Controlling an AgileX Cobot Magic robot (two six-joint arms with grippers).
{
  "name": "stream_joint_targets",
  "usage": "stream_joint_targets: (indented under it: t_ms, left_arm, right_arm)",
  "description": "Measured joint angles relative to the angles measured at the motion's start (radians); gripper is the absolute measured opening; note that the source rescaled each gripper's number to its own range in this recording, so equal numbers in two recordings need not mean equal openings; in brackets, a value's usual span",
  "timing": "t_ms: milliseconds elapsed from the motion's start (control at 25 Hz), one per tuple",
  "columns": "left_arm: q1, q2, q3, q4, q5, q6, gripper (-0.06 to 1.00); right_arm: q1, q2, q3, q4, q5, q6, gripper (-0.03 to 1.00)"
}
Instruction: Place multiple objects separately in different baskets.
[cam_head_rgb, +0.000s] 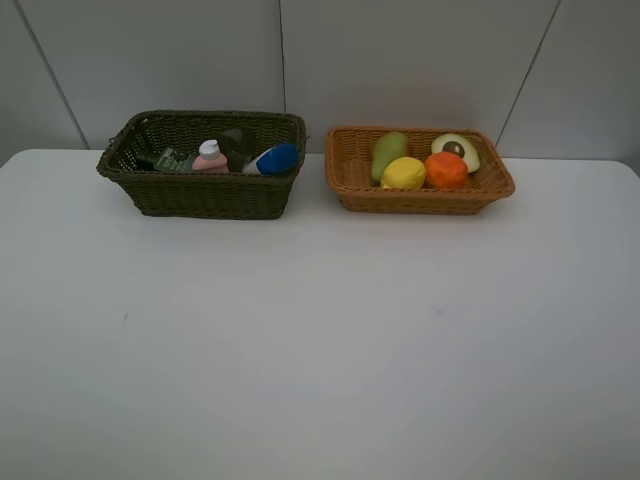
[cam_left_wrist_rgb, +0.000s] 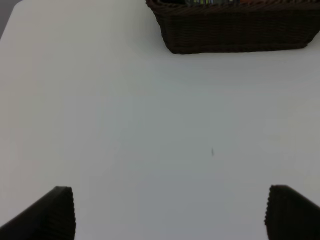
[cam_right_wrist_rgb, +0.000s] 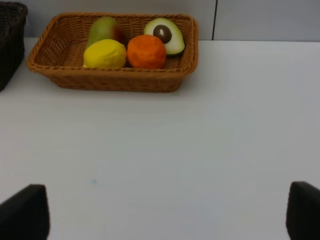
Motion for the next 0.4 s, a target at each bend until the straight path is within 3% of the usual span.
stream_joint_targets:
  t_ms: [400]
  left_arm:
    - [0.0,0.0,0.0,0.0,0.0,0.0,1.0]
  right_arm:
    - [0.0,0.0,0.0,0.0,0.0,0.0,1.0]
